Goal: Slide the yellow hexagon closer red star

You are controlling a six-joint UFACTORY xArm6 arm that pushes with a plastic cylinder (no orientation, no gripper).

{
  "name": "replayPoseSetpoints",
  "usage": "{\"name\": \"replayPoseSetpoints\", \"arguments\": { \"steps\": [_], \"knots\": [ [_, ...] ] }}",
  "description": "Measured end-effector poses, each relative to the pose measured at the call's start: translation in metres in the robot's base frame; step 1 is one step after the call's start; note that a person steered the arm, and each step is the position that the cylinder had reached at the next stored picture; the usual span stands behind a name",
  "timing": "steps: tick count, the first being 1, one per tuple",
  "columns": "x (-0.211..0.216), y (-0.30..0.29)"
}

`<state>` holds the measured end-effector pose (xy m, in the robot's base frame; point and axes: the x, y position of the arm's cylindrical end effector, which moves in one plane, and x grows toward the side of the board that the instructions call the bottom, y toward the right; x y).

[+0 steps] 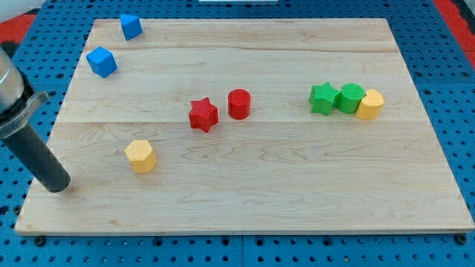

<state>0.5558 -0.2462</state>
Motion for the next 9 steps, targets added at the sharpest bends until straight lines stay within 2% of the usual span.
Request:
{"name": "replayPoseSetpoints", "arguments": {
  "steps": [2,4,5,6,7,9],
  "knots": [
    [0.0,0.014],
    [0.0,0.063],
    [-0.002,0.044],
    [-0.009,0.058],
    [-0.027,0.103],
    [-0.051,0.083]
  ]
}}
